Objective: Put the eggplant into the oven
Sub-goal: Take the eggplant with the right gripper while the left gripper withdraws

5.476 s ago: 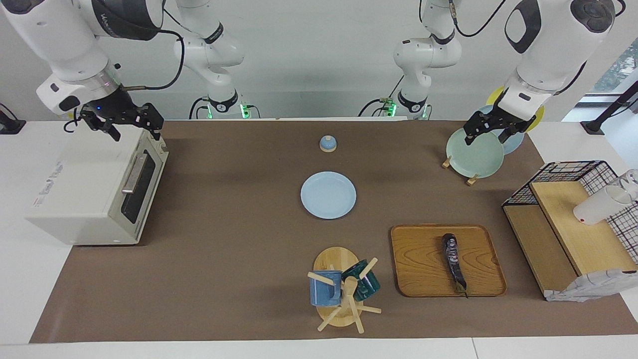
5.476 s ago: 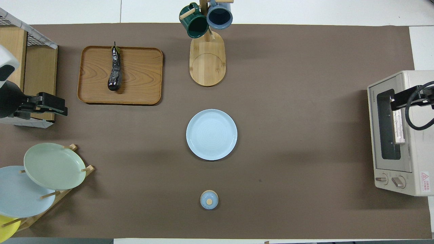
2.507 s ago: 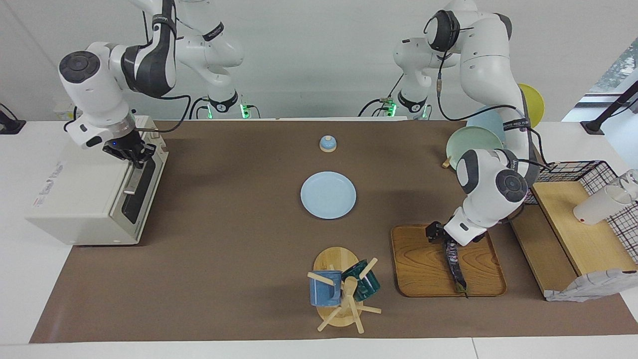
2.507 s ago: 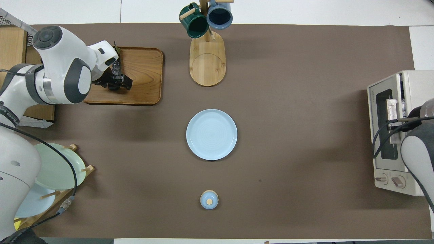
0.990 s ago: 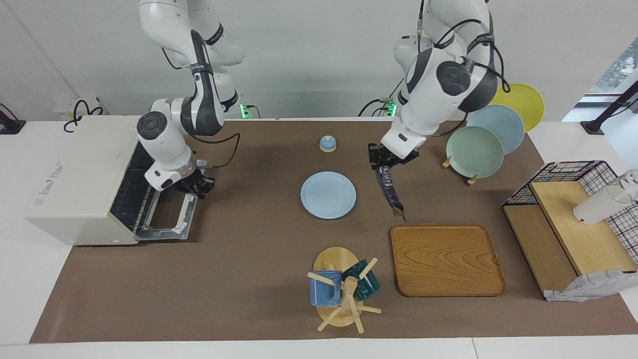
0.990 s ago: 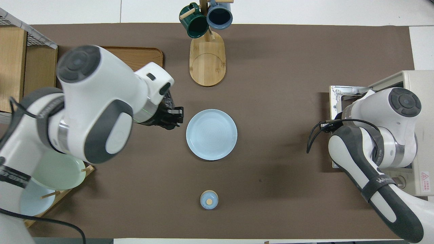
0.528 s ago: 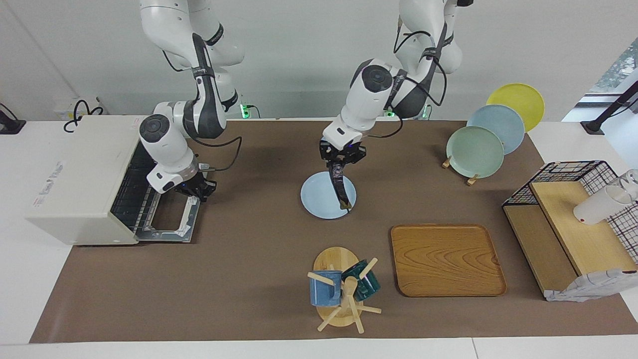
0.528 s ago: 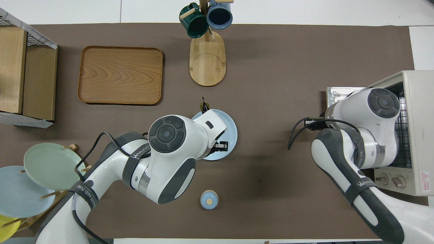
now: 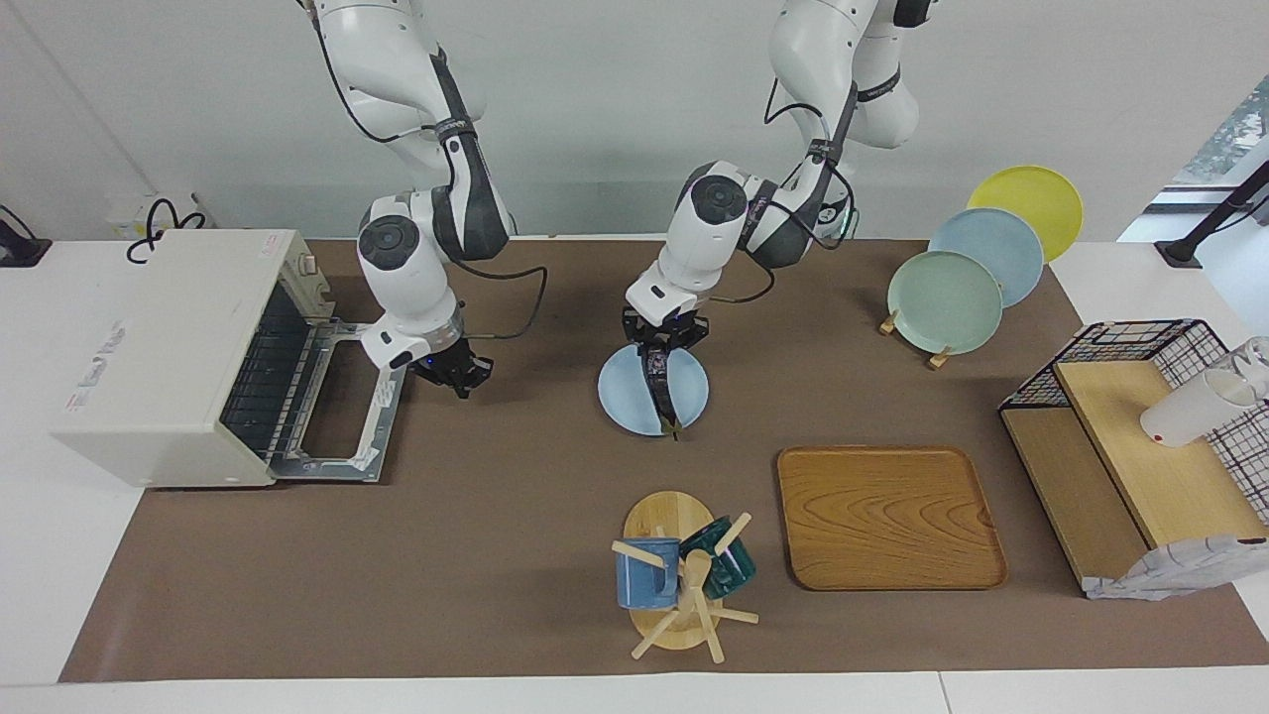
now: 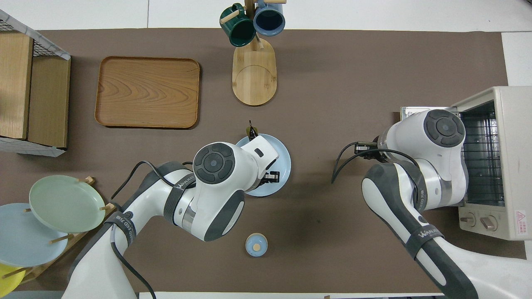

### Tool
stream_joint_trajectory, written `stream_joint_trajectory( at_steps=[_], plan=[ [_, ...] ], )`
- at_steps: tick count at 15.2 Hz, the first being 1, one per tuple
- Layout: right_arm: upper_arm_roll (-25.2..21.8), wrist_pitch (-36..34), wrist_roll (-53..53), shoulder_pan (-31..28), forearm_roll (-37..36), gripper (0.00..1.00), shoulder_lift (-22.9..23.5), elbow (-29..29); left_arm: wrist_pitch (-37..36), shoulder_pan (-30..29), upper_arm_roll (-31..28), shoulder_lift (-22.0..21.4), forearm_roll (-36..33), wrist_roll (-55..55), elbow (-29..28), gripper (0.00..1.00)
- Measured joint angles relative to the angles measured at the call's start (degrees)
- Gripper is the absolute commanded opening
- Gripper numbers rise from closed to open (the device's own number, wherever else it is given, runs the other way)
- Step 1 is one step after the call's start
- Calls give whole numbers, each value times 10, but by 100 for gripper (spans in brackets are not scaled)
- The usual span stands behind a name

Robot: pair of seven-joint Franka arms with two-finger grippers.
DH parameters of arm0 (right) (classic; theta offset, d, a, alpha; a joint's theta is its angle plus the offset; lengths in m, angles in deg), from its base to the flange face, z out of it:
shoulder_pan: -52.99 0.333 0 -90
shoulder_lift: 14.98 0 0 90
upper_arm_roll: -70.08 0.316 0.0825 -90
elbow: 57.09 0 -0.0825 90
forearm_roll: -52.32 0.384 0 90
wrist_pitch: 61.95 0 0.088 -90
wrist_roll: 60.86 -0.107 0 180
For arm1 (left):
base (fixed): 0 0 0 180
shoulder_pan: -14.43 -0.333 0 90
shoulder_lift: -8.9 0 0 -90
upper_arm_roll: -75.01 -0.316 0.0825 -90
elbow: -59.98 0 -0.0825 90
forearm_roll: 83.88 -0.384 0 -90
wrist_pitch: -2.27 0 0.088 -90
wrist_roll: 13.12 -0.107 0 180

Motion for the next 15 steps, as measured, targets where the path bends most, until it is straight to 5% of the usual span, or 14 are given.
stream_joint_trajectory(
  at_steps=[3,7,10,13,15],
  plan=[
    [0,-2,0,3,0,25,0,-5,-23,-3,-5,-5,0,-14,10,100],
    [3,-32,0,28,0,24,4,-36,-167,-81,-15,-41,0,-70,86,100],
    [5,-103,-37,94,0,22,19,-129,-255,-180,-20,-62,-9,-137,148,100],
    [7,-155,-128,179,0,24,60,-252,-264,-265,-22,-63,-27,-207,164,100],
    [8,-178,-210,231,0,35,124,-348,-265,-311,-22,-60,-37,-247,164,100]
  ],
)
